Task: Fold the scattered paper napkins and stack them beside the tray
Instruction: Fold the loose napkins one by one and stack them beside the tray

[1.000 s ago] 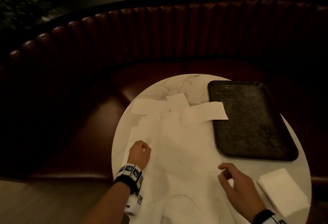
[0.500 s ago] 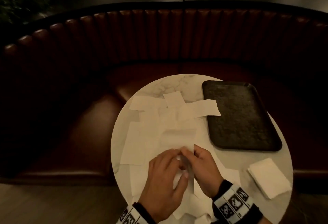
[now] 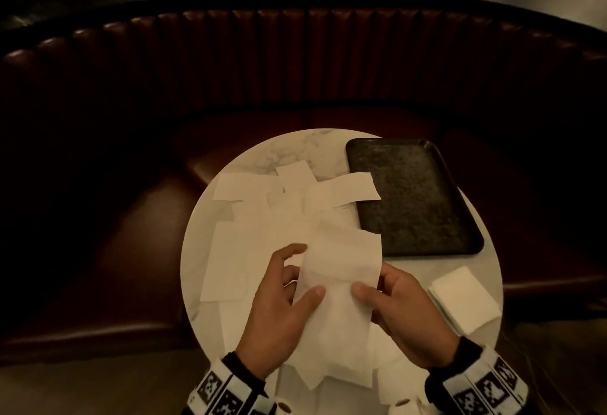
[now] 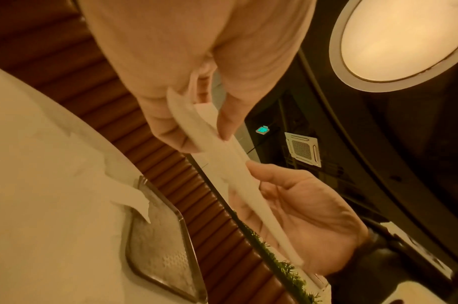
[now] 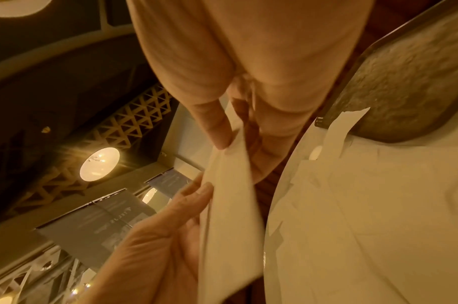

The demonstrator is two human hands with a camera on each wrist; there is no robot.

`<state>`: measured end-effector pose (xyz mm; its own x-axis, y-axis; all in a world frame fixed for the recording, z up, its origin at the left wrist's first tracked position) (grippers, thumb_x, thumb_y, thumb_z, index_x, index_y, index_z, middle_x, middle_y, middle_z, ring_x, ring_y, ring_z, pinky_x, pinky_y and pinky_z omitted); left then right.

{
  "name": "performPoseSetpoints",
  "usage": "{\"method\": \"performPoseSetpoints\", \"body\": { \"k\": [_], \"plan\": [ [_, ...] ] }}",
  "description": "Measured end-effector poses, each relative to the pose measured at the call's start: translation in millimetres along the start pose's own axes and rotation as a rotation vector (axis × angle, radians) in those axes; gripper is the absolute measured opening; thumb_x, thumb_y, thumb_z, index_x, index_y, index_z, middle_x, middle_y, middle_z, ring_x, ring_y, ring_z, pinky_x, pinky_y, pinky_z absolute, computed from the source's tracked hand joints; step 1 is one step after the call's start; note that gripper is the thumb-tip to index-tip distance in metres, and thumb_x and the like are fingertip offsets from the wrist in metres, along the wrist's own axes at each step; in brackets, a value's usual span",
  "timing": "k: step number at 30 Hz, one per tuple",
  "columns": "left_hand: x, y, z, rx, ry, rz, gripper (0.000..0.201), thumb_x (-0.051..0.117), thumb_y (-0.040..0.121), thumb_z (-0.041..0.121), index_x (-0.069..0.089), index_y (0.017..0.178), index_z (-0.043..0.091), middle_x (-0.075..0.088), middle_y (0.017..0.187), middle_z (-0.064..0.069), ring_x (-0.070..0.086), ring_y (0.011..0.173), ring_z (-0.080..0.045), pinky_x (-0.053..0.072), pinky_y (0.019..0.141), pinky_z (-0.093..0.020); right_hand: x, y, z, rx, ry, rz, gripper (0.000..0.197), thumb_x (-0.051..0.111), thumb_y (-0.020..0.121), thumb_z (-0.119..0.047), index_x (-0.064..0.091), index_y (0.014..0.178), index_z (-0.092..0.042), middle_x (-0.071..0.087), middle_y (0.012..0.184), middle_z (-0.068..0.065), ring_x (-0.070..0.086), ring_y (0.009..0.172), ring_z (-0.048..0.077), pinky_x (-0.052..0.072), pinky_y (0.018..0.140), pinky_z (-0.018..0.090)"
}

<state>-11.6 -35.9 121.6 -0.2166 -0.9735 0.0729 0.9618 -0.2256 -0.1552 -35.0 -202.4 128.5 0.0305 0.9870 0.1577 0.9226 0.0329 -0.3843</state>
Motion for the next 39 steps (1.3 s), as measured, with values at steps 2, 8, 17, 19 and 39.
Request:
{"method": "performPoseSetpoints", "body": {
  "k": [2,8,17,19,39],
  "plan": [
    [4,1,7,0.063,0.056,-0.047,0.067,0.072,0.082,0.017,0.041,0.134,0.045,0.068,0.109,-0.003,0.070,0.100,-0.023,0.059,0.082,-0.039,-4,-1,-4,-0.013,-0.005,0.014,0.032,0.052,0.092,0.003,0.059,0.118,-0.015,0.074,0.107,0.006,0.070,0.100,0.024,0.057,0.084,0.040],
    [8,5,22,0.176,0.178,-0.009,0.026,0.068,0.089,0.005,0.070,0.106,0.024,0.071,0.109,0.008,0.067,0.101,-0.013,0.054,0.085,-0.033,-15,-9,-18,-0.198,-0.062,0.188,0.065,0.068,0.083,0.001,0.040,0.130,-0.035,0.074,0.092,0.013,0.072,0.087,0.025,0.058,0.080,0.036],
    [2,3,26,0.191,0.289,0.072,0.025,0.069,0.080,0.033,0.069,0.105,0.032,0.070,0.107,0.014,0.066,0.097,-0.010,0.057,0.083,-0.036,-14,-19,-25,-0.371,-0.460,0.291,0.025,0.073,0.081,-0.012,0.070,0.091,-0.036,0.069,0.093,-0.020,0.066,0.086,0.008,0.057,0.076,0.028],
    [-2,2,28,0.204,0.324,0.122,0.020,0.069,0.080,0.033,0.069,0.100,0.033,0.070,0.100,0.015,0.066,0.086,-0.009,0.055,0.077,-0.030,-12,-21,-28,-0.416,-0.544,0.306,0.021,0.072,0.081,-0.014,0.069,0.086,-0.035,0.067,0.090,-0.020,0.063,0.084,0.006,0.055,0.072,0.023],
    [-4,6,24,0.090,0.173,0.031,0.013,0.065,0.089,0.017,0.074,0.081,0.015,0.074,0.084,-0.003,0.067,0.074,-0.010,0.052,0.064,-0.024,-26,-18,-23,-0.292,-0.391,0.179,0.012,0.069,0.084,-0.014,0.079,0.082,-0.021,0.076,0.081,-0.009,0.070,0.076,0.005,0.055,0.073,0.019]
  ]
}}
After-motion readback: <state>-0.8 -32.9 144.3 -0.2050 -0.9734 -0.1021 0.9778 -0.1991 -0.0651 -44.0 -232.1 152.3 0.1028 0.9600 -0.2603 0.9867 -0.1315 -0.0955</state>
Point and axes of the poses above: each hand's wrist, its own y-axis towards the middle knuckle, its own x-axis out of the palm, z = x × y, the point moved 7 cm from there along y, towards the middle knuckle
